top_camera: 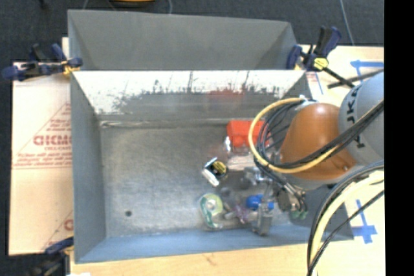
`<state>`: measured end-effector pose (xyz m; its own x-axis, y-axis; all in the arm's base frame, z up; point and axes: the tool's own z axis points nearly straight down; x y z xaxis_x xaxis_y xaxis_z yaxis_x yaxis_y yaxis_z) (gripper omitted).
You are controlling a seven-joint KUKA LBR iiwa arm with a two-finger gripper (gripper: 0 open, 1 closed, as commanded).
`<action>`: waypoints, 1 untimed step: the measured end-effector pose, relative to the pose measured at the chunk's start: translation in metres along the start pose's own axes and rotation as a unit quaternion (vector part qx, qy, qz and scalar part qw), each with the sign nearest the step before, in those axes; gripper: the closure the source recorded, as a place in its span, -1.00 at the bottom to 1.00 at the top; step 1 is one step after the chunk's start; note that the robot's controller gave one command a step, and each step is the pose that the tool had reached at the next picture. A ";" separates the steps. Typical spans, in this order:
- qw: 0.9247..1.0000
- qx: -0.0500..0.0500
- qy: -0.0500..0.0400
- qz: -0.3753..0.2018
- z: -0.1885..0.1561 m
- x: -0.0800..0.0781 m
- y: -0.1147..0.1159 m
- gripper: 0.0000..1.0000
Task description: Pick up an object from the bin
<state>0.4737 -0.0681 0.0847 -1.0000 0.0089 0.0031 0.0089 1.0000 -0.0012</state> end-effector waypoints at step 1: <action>1.000 0.000 -0.003 -0.002 -0.004 -0.002 0.001 1.00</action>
Offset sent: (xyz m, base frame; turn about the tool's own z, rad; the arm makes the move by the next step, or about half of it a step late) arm 0.0000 0.0000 0.0000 0.0000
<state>0.4759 -0.0667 0.0887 -1.0000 0.0040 -0.0036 0.0040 1.0000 -0.0013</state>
